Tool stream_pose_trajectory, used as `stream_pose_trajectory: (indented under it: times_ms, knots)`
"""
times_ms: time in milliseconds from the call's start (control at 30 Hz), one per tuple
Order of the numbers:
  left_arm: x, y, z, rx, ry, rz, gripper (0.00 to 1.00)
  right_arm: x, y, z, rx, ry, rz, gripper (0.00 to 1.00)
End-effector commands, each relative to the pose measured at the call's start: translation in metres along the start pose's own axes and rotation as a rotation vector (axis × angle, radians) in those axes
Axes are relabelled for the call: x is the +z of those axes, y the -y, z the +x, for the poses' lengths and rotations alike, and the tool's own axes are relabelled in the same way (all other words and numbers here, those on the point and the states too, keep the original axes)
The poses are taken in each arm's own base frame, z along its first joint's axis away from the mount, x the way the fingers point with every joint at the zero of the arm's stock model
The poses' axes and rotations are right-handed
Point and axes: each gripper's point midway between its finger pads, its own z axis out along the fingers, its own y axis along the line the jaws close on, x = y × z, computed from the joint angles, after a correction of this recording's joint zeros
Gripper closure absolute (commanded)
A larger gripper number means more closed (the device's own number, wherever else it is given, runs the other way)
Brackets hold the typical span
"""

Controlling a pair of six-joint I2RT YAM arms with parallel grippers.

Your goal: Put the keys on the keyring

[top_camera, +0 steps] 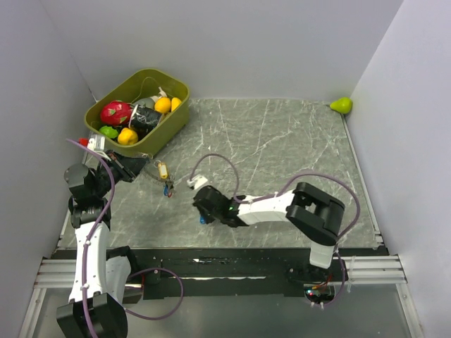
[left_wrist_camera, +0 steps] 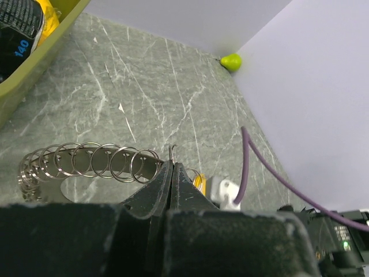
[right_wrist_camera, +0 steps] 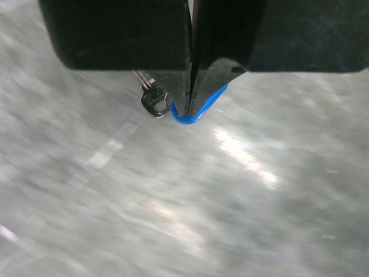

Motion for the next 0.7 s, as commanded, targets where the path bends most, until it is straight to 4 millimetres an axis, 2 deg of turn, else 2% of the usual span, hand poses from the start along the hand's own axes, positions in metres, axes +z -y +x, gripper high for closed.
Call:
stream_pose_trajectory:
  times_ms: [0,33,100,133,167,300,500,633,667]
  knots:
    - [-0.003,0.017,-0.011,0.078,0.032,0.058,0.99,-0.019,0.038,0.031,0.104,-0.07,0.079,1.0]
    - [-0.003,0.016,-0.011,0.08,0.03,0.059,0.99,-0.023,0.041,0.038,0.132,-0.082,0.075,1.0]
    - [-0.003,0.017,-0.009,0.08,0.027,0.062,0.99,-0.032,0.049,0.022,0.187,-0.023,0.064,1.0]
    - [-0.003,0.017,-0.01,0.081,0.031,0.065,0.99,-0.036,0.052,0.027,0.201,-0.028,0.052,1.0]
    - [-0.003,0.018,-0.01,0.081,0.03,0.068,0.99,-0.043,0.053,0.017,0.217,0.01,0.036,1.0]
    - [-0.003,0.019,-0.007,0.081,0.021,0.076,0.99,-0.056,0.054,0.003,0.206,0.058,0.025,1.0]
    - [-0.003,0.021,-0.005,0.081,0.016,0.083,0.99,-0.057,0.062,0.009,0.171,0.032,0.063,1.0]
    - [-0.003,0.022,-0.004,0.079,0.016,0.092,0.99,-0.06,0.066,0.006,0.174,0.049,0.082,0.99]
    - [-0.003,0.022,-0.005,0.08,0.017,0.093,0.99,-0.061,0.071,0.014,0.171,0.019,0.106,0.96]
